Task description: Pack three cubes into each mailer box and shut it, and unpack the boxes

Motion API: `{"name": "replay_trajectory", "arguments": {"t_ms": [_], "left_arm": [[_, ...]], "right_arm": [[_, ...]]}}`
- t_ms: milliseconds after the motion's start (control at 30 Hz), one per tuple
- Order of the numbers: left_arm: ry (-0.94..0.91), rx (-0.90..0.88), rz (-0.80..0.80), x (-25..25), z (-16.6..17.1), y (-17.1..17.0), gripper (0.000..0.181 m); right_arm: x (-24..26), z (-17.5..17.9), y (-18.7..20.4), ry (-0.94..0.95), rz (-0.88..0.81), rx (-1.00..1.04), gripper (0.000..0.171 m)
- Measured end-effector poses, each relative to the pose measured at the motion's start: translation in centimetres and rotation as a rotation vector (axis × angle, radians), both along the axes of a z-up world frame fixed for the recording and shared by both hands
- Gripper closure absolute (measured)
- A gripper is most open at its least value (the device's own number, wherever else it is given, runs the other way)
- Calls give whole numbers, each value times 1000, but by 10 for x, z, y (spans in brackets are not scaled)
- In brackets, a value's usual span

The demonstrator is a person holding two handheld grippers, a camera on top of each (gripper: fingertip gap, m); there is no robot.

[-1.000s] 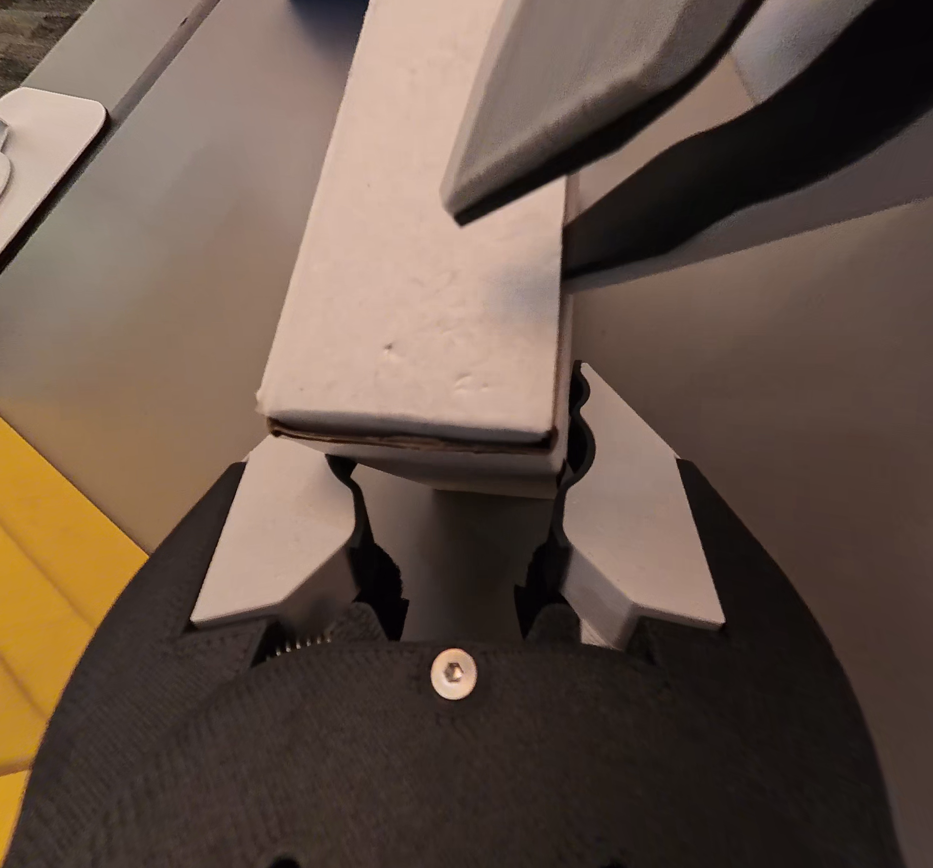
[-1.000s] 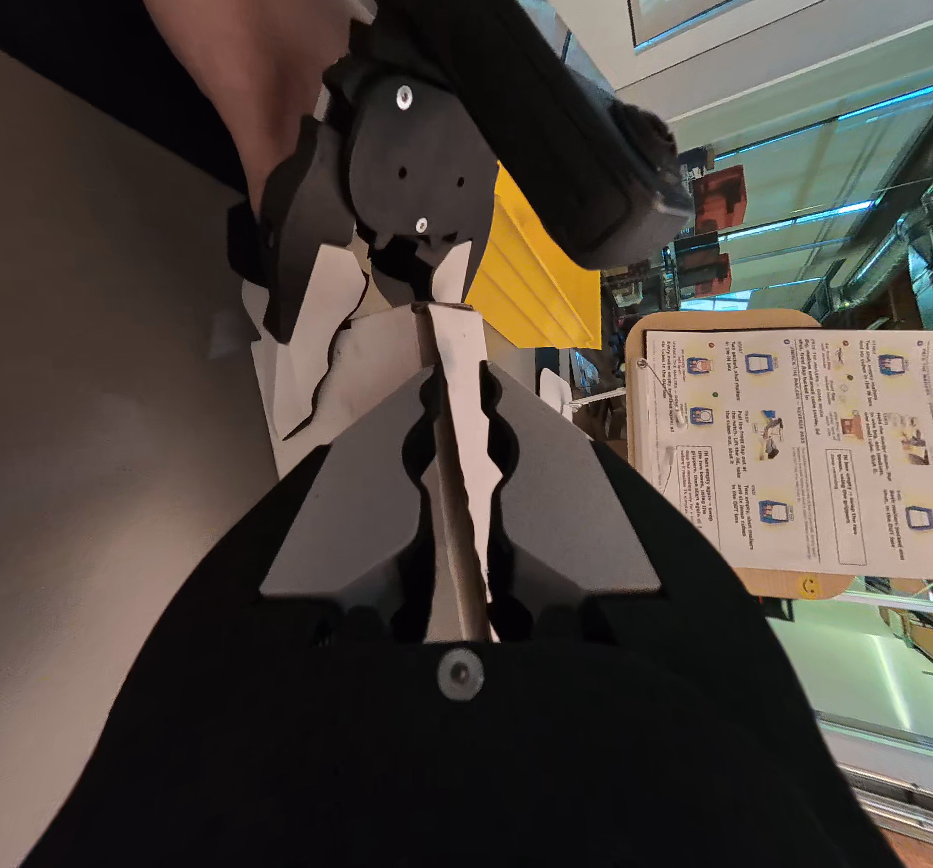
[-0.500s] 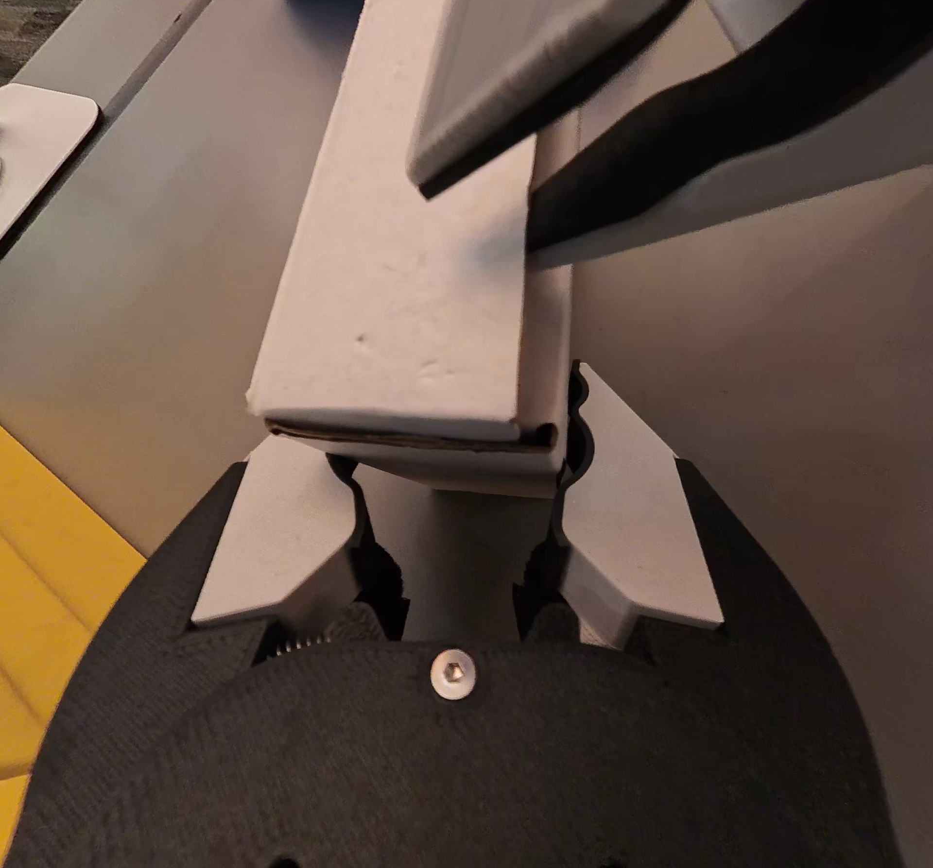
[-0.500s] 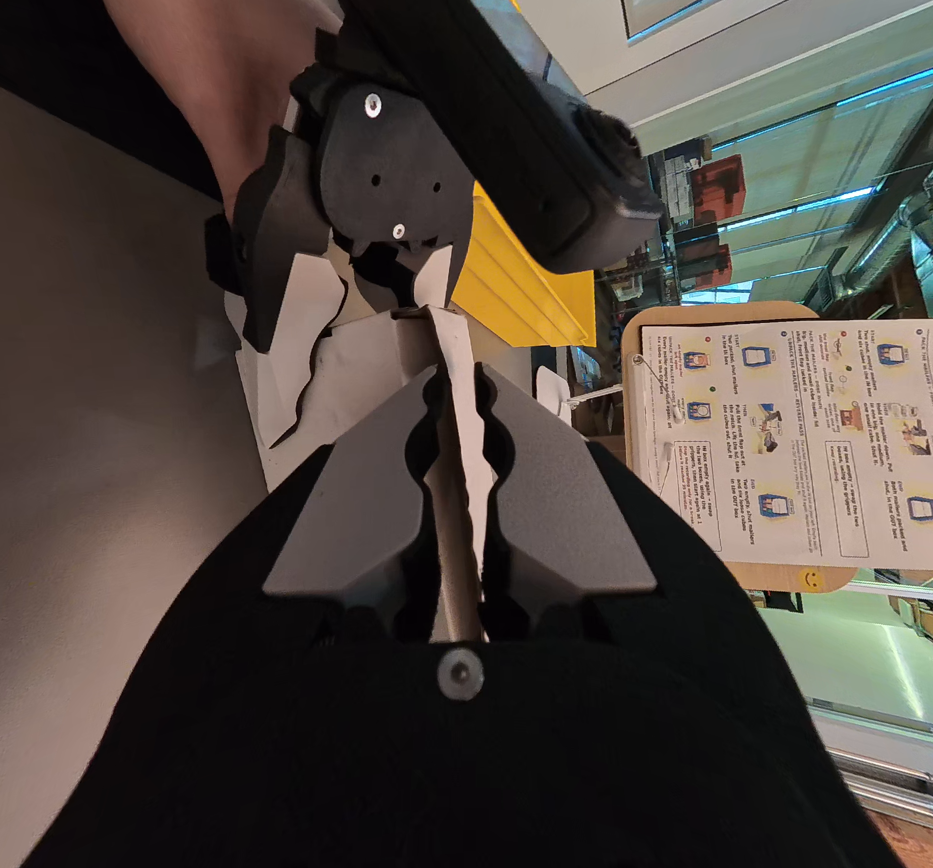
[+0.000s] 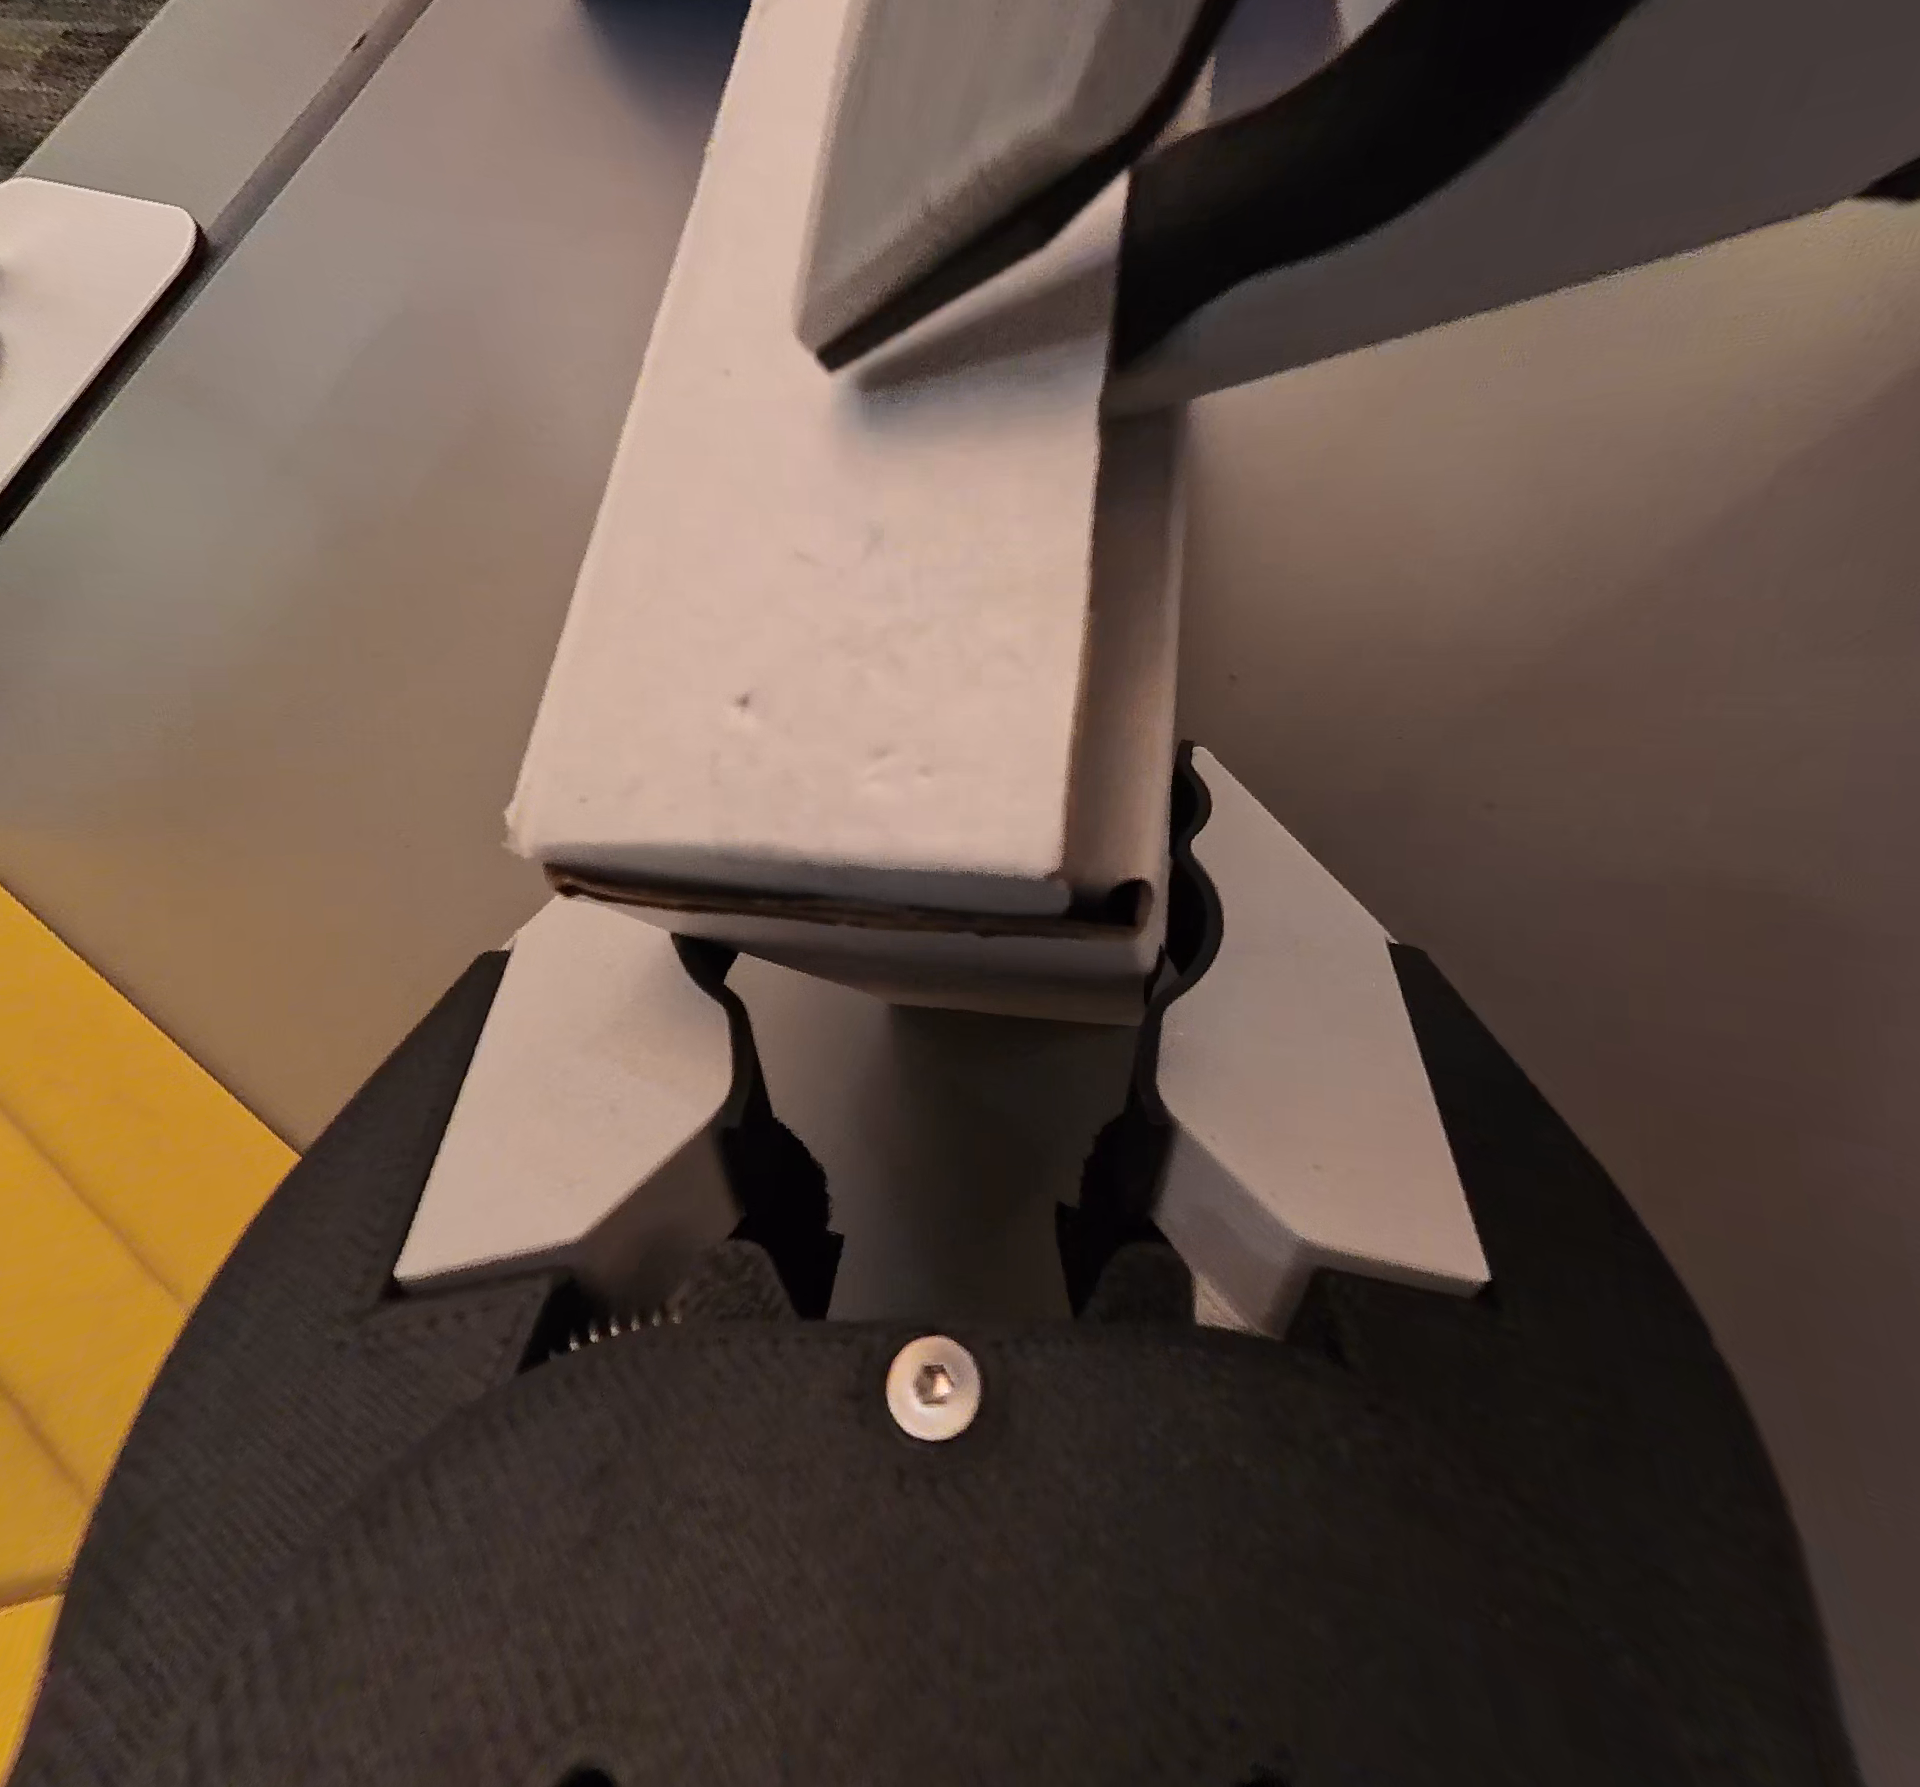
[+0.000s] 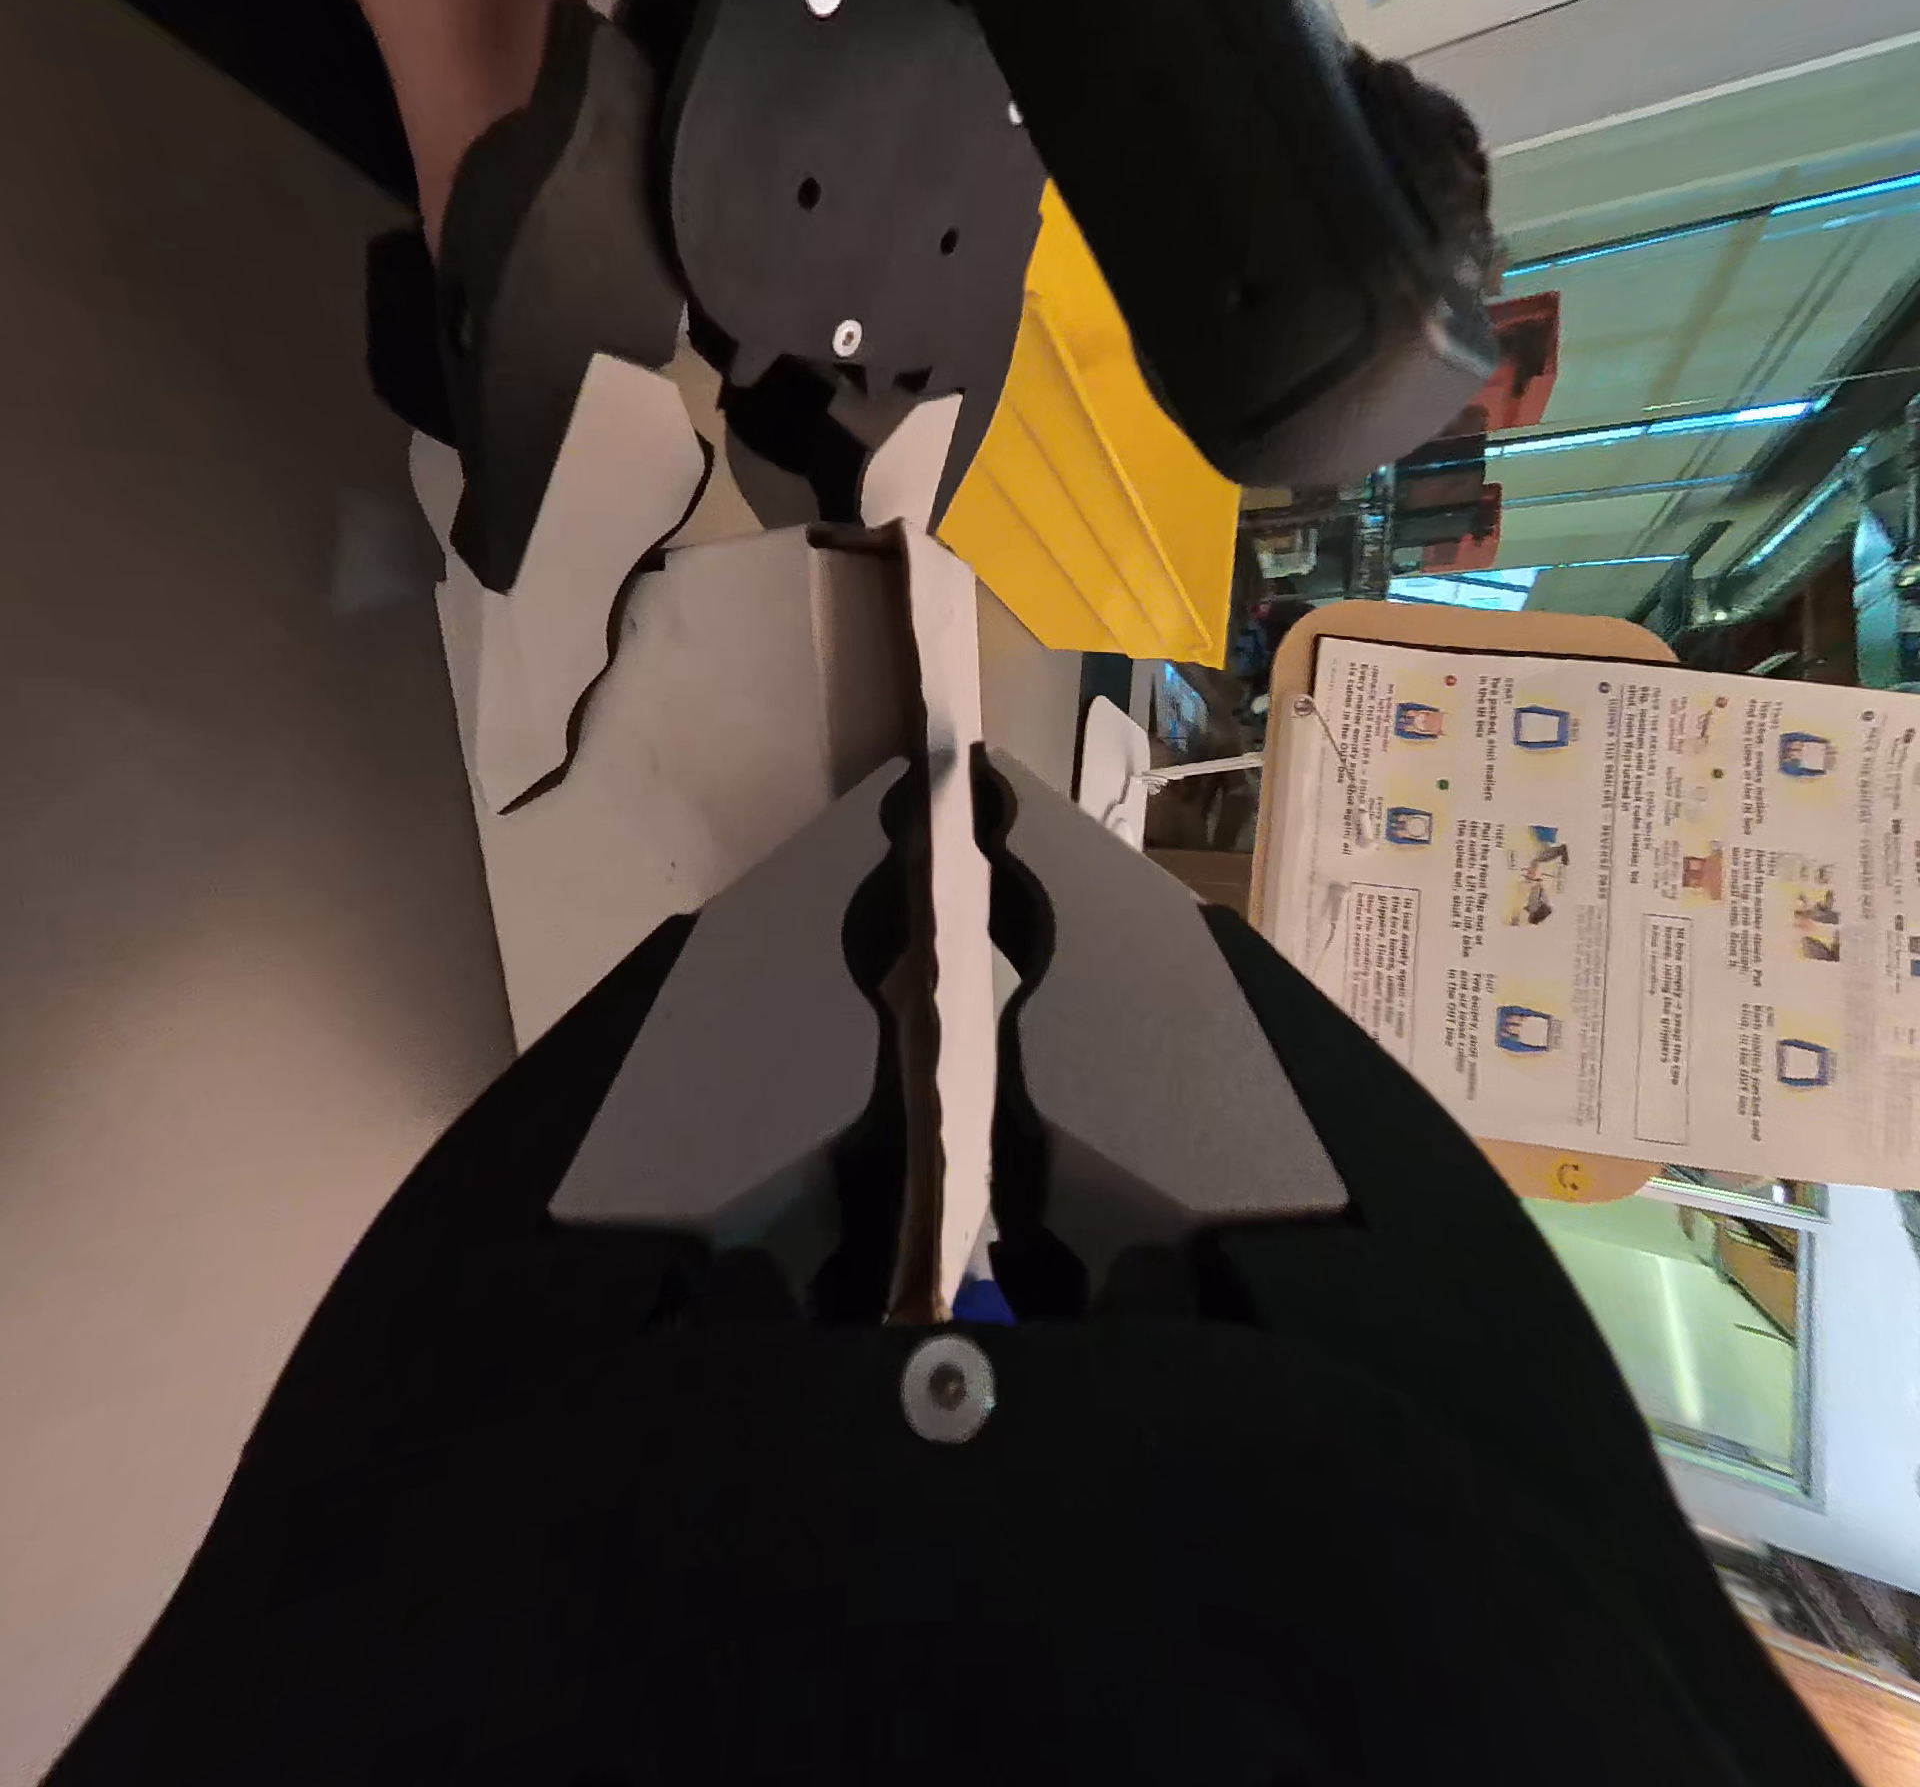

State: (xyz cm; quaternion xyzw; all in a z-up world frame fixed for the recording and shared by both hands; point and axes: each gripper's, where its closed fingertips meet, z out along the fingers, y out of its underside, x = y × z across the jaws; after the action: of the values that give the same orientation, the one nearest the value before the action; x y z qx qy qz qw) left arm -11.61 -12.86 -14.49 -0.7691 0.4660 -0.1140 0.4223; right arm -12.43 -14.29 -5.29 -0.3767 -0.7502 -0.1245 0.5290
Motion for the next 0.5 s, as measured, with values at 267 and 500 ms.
{"name": "replay_trajectory", "arguments": {"t_ms": [267, 500], "left_arm": [[1, 4, -3, 1, 0, 0, 100], [0, -1, -3, 1, 0, 0, 100]], "right_arm": [[0, 3, 2, -71, 20, -159, 167], [-4, 12, 10, -135, 39, -369, 170]]}}
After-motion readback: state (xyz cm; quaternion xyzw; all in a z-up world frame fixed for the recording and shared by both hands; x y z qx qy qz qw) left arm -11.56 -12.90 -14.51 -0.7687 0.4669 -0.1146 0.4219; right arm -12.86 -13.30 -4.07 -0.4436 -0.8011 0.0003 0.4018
